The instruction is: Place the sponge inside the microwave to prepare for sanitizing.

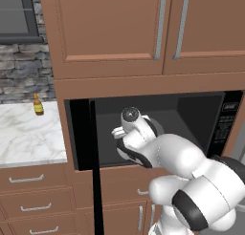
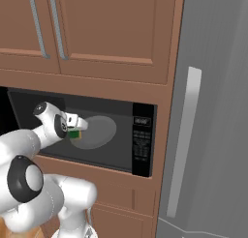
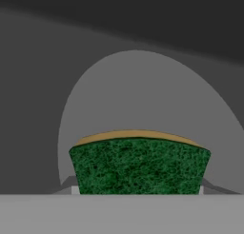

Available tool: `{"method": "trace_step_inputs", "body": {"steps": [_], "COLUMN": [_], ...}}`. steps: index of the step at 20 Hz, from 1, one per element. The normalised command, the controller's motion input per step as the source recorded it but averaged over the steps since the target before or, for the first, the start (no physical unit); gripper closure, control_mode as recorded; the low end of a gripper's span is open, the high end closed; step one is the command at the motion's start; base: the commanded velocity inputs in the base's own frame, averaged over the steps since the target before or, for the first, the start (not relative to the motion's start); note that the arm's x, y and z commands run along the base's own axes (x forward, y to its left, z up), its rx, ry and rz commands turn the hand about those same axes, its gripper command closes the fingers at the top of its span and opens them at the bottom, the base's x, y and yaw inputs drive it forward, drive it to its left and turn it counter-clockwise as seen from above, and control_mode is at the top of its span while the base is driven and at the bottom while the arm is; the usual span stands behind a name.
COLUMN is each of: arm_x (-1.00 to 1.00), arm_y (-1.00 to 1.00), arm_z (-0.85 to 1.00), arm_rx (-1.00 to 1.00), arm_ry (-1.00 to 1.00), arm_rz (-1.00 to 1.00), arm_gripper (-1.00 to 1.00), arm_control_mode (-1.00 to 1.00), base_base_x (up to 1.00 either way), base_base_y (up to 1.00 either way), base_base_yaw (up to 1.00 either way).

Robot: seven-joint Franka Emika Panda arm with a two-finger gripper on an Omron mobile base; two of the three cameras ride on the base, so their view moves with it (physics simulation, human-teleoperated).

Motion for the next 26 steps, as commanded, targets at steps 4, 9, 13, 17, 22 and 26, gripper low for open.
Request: {"method": "trace_step_inputs", "body": {"steps": [4, 9, 13, 17, 22, 26], "arm_x": [0.15, 0.20, 0.24, 0.21, 0.12, 0.14], "arm_y": [-0.02, -0.11, -0.13, -0.09, -0.09, -0.13], "arm_z": [-0.09, -0.16, -0.21, -0.14, -0.21, -0.29], "arm_rx": [-0.07, -0.06, -0.06, -0.04, -0.08, -0.10], "arm_ry": [0.00, 0.00, 0.00, 0.00, 0.00, 0.00], "arm_rz": [0.07, 0.11, 0.15, 0.14, 0.11, 0.08], "arm_gripper": [1.00, 1.00, 1.00, 1.00, 1.00, 1.00], "arm_control_mode": [-1.00, -1.00, -1.00, -1.00, -1.00, -1.00], "base_base_x": [0.00, 0.00, 0.00, 0.00, 0.00, 0.00], "base_base_y": [0.00, 0.00, 0.00, 0.00, 0.00, 0.00], "base_base_yaw": [0.00, 0.00, 0.00, 0.00, 0.00, 0.00]}}
